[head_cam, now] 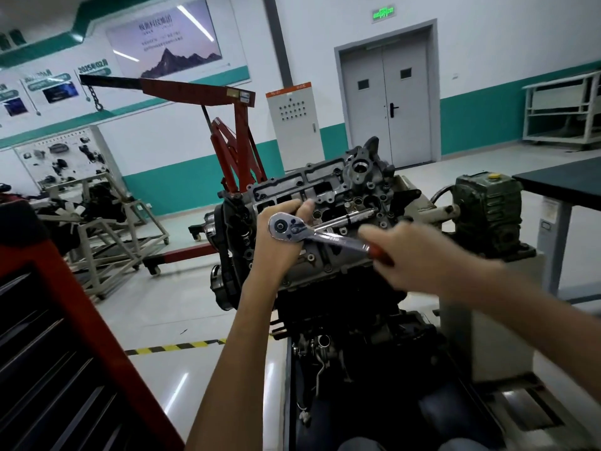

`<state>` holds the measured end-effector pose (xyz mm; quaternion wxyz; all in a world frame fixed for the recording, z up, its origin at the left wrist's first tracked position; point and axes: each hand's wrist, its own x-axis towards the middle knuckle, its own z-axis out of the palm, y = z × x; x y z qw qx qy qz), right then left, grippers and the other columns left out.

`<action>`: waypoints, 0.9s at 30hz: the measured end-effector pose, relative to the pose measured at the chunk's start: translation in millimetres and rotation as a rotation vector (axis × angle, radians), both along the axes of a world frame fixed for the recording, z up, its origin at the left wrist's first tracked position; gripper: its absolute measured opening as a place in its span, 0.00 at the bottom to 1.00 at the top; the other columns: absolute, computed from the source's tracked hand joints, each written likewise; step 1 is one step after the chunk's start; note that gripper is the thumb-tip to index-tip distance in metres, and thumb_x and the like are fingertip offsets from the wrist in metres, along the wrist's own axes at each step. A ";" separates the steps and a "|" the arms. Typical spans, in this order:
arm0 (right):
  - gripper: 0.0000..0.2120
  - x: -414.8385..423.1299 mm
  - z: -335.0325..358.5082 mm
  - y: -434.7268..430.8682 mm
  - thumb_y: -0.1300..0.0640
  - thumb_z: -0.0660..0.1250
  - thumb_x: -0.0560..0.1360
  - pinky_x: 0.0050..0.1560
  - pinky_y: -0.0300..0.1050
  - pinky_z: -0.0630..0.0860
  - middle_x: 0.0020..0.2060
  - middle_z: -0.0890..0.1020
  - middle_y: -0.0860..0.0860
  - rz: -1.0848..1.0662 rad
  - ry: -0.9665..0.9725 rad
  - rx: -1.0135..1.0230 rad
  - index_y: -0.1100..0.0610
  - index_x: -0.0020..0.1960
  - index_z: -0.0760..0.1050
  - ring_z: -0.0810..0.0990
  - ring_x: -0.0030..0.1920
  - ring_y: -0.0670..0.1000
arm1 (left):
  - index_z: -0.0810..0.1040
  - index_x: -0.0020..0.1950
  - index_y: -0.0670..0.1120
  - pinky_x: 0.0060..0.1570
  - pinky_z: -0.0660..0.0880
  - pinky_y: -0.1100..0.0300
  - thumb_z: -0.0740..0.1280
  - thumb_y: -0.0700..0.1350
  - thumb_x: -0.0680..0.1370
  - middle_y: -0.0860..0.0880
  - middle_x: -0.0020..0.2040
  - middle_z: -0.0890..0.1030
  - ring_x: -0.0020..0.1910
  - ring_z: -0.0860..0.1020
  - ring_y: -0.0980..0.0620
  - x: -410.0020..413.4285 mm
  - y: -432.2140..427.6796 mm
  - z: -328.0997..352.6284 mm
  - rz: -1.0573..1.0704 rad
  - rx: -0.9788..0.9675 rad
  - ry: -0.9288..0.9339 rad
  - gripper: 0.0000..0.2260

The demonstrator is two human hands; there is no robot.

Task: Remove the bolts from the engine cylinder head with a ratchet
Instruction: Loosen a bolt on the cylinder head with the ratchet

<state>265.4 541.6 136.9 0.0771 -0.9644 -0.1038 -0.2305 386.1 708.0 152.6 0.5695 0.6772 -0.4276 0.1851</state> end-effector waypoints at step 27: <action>0.09 -4.0 0.2 -24.1 0.61 0.65 0.71 0.25 0.33 0.66 0.27 0.71 0.43 -0.110 -0.139 -0.019 0.51 0.46 0.67 0.71 0.25 0.40 | 0.63 0.26 0.41 0.32 0.58 0.57 0.64 0.38 0.80 0.48 0.25 0.63 0.27 0.60 0.54 -8.6 -17.5 4.2 0.048 0.073 -0.025 0.22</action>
